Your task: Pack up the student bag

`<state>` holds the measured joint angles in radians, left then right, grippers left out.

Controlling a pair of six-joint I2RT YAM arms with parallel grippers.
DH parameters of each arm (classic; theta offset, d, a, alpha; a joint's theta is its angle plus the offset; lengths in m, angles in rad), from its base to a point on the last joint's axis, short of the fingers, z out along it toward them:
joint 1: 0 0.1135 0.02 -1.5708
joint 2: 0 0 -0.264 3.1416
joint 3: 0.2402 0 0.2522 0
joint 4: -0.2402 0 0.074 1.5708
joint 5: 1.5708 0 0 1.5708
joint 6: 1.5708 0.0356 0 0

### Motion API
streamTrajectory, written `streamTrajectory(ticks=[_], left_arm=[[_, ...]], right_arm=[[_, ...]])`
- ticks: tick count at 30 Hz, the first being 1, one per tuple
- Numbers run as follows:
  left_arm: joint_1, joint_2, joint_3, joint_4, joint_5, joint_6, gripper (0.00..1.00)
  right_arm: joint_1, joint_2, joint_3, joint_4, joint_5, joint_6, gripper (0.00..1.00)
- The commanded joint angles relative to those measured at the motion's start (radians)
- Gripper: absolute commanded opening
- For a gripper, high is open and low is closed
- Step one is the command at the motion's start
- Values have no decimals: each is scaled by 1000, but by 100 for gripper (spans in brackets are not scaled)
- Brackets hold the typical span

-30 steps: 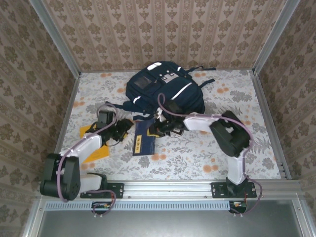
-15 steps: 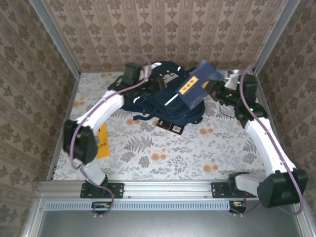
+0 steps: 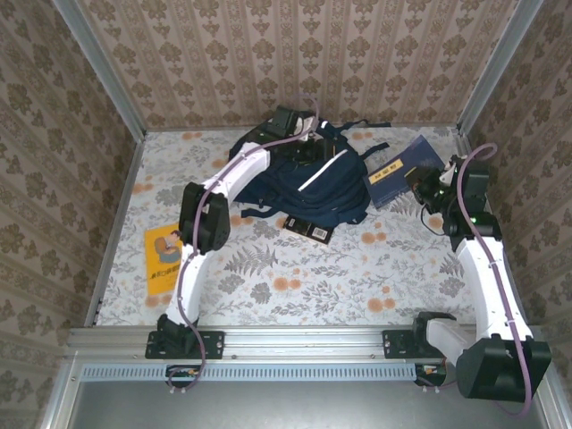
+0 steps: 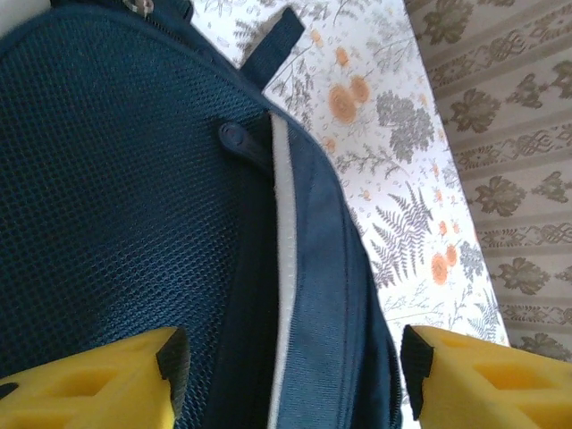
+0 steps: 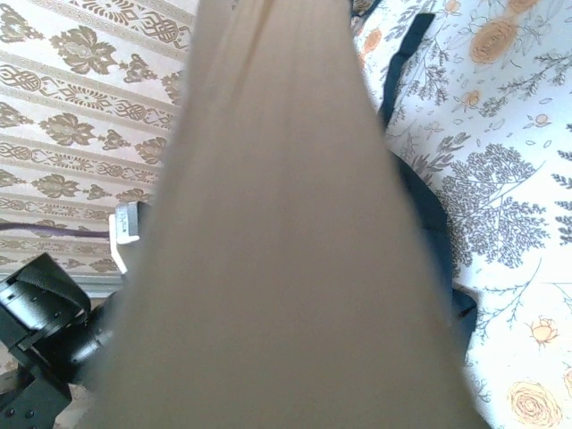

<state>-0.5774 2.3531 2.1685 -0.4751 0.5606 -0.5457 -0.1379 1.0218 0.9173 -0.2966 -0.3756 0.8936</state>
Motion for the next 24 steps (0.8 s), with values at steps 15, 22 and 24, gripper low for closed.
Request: streamTrajectory(ticks=[15,22,24], left_arm=[[-56,92,60,-10,76,6,27],[-40,123,177,-126,-7,72,0],[-30,102,205,-132,-15,71,0]], right_arm=[[-5,-7,-9,39,22,19,0],[-5,-17,-5,36,0,34,0],[-5,-27,-3,28,6,33,0]])
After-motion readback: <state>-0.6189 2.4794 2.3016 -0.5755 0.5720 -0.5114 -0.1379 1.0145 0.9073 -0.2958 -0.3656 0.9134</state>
